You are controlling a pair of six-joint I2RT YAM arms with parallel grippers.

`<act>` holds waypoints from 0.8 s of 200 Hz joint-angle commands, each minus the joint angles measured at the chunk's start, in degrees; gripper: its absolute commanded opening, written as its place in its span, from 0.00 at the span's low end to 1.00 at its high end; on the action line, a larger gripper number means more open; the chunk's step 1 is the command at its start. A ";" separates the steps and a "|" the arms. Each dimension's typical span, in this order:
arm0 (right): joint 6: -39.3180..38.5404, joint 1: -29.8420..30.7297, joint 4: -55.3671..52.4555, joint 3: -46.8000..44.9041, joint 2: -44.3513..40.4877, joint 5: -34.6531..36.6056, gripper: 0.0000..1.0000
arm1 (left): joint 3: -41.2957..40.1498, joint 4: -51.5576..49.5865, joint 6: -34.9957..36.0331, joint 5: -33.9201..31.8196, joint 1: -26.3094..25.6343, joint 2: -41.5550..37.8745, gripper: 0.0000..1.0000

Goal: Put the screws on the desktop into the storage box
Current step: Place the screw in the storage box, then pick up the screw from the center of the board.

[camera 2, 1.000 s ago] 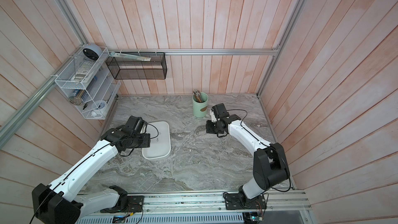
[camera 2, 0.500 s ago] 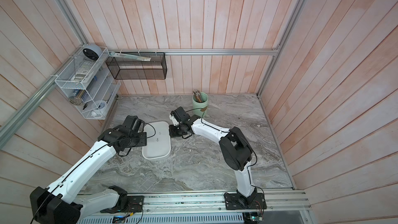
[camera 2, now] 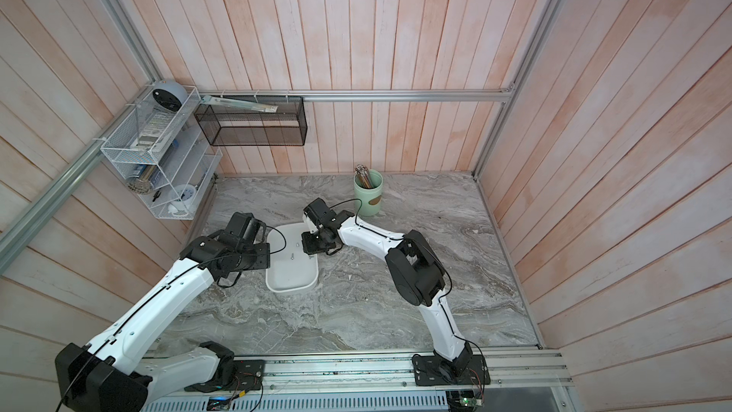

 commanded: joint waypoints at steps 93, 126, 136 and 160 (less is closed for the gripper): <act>-5.93 -17.35 -6.71 -28.37 -31.84 11.99 0.29 | 0.13 0.10 0.21 0.64 0.36 -0.54 0.67; -5.63 -29.18 -9.05 -39.94 -39.52 14.15 0.29 | 0.02 0.26 0.25 1.15 0.35 -0.65 0.67; -6.05 -31.53 -9.58 -42.36 -40.85 13.82 0.29 | 0.02 0.29 0.29 1.38 0.35 -0.58 0.67; -7.14 -32.91 -10.76 -45.82 -41.15 15.29 0.29 | 0.08 0.28 0.31 1.57 0.35 -0.33 0.66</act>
